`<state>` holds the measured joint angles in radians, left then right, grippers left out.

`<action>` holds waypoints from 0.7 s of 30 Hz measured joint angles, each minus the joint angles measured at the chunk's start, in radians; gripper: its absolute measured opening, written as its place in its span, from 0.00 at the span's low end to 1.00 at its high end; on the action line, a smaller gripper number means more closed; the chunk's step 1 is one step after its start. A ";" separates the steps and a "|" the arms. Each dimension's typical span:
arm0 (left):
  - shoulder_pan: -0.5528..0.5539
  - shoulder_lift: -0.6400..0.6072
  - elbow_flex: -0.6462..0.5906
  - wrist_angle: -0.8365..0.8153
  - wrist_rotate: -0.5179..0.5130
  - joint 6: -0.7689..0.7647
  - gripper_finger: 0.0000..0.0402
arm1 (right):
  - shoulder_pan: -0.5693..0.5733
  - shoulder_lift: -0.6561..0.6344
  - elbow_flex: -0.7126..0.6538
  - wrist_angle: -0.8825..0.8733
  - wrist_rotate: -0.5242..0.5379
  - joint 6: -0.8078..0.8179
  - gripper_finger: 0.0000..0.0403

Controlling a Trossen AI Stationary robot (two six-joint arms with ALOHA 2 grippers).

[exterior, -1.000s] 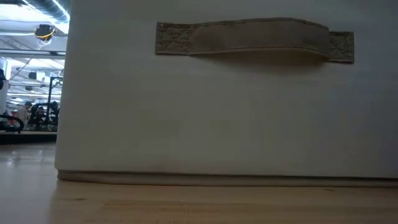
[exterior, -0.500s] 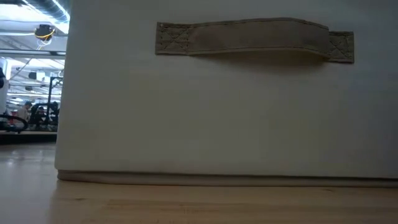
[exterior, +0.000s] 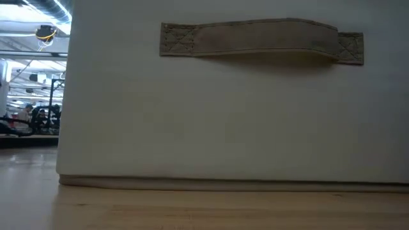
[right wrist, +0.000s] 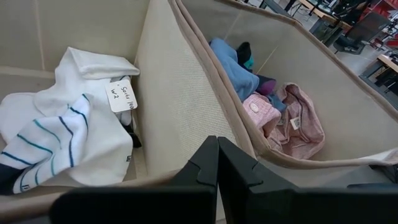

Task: Sort clothes
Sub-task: Put the dark blue sock into the top laundry organizer

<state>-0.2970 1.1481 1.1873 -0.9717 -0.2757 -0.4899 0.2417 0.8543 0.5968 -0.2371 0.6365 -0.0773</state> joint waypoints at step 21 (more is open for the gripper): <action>-0.576 0.245 -0.151 0.005 0.059 -0.907 0.40 | 0.001 -0.009 0.000 0.002 -0.044 0.071 0.02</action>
<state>-0.8732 1.3930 1.0367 -0.9667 -0.2164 -1.3970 0.2428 0.8452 0.5968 -0.2349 0.5922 -0.0063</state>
